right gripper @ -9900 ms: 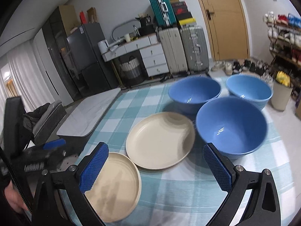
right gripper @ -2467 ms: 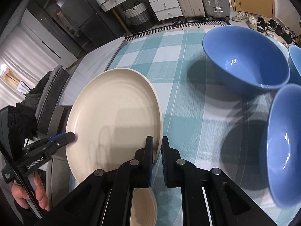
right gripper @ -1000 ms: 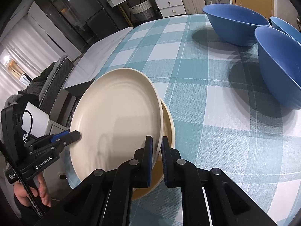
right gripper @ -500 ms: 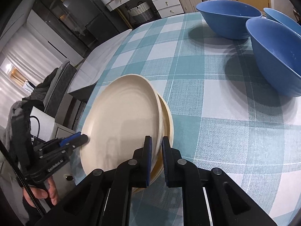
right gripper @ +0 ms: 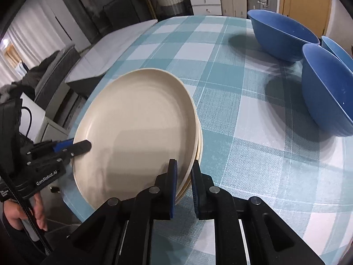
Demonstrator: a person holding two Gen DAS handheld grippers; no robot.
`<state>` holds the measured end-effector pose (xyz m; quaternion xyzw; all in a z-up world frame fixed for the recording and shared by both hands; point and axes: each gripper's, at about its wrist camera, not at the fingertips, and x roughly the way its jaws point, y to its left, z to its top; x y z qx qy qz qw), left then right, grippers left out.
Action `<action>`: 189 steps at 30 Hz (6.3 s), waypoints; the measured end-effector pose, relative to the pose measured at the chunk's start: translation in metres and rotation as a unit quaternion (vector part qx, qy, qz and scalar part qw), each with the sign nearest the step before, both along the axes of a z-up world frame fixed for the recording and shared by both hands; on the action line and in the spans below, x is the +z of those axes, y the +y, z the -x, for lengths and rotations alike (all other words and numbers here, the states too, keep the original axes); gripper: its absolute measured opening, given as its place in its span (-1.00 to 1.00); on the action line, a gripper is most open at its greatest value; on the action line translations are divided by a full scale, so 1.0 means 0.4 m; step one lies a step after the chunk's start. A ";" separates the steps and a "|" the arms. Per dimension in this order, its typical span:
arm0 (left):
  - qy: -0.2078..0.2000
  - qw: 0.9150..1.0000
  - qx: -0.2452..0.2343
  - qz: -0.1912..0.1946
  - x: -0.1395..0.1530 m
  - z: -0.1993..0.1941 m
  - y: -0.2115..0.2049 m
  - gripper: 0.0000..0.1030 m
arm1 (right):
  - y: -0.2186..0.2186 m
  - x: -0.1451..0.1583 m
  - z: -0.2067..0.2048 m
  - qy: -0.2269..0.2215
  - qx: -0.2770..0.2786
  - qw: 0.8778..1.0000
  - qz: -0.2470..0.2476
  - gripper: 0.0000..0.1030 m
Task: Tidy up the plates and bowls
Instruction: 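Lower the held cream plate onto the other cream plate with both tools, then open both tools and raise them away from the stacked plates, then move both tools down to the rim of the nearest blue bowl, then grasp the blue bowl rim with the left tool while the right tool grips it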
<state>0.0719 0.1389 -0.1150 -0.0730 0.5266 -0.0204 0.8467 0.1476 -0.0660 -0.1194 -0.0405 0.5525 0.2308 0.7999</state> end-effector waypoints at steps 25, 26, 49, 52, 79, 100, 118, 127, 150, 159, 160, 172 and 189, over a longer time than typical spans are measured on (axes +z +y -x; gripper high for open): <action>-0.011 1.000 0.013 0.015 0.023 -0.017 0.036 -0.66 | 0.032 0.050 -0.095 -0.002 0.052 0.998 0.022 -0.76; -0.015 1.000 0.018 0.008 0.028 -0.024 0.047 -0.65 | 0.033 0.052 -0.102 -0.003 0.049 0.999 0.023 -0.76; 0.002 0.995 0.020 0.093 -0.027 -0.074 0.098 -0.29 | 0.035 0.003 -0.126 0.015 0.040 0.999 0.016 -0.75; 0.006 0.995 0.017 0.100 -0.029 -0.072 0.097 -0.27 | 0.035 0.004 -0.125 0.015 0.040 0.999 0.016 -0.75; -0.144 0.989 -0.033 0.007 0.235 0.013 -0.121 -0.02 | -0.112 0.276 0.029 -0.178 -0.031 0.981 -0.073 0.41; -0.271 0.958 -0.088 -0.002 0.427 -0.008 -0.434 0.97 | -0.481 0.554 0.248 -0.346 -0.160 0.919 -0.098 0.83; -0.285 0.956 -0.048 -0.040 0.437 -0.003 -0.482 1.00 | -0.574 0.644 0.307 -0.355 -0.180 0.914 -0.083 0.99; -0.233 0.970 -0.056 -0.045 0.338 -0.116 -0.536 1.00 | -0.591 0.456 0.153 -0.307 -0.185 0.931 -0.069 0.99; -0.043 0.997 -0.067 0.016 0.143 -0.450 -0.659 0.99 | -0.755 0.252 -0.360 -0.134 -0.185 0.974 0.012 0.99; -0.035 0.996 -0.080 -0.008 0.110 -0.470 -0.679 0.81 | -0.739 0.117 -0.436 -0.084 -0.166 0.982 0.027 0.98; -0.032 0.996 -0.084 -0.007 0.107 -0.473 -0.682 0.81 | -0.737 0.109 -0.437 -0.083 -0.166 0.982 0.027 0.98; -0.027 0.992 -0.118 0.023 0.097 -0.486 -0.697 -0.21 | -0.732 0.021 -0.448 -0.049 -0.163 0.985 0.028 0.43; -0.020 0.990 -0.131 0.057 0.096 -0.463 -0.690 -0.79 | -0.704 0.028 -0.409 -0.032 -0.162 0.986 0.019 -0.66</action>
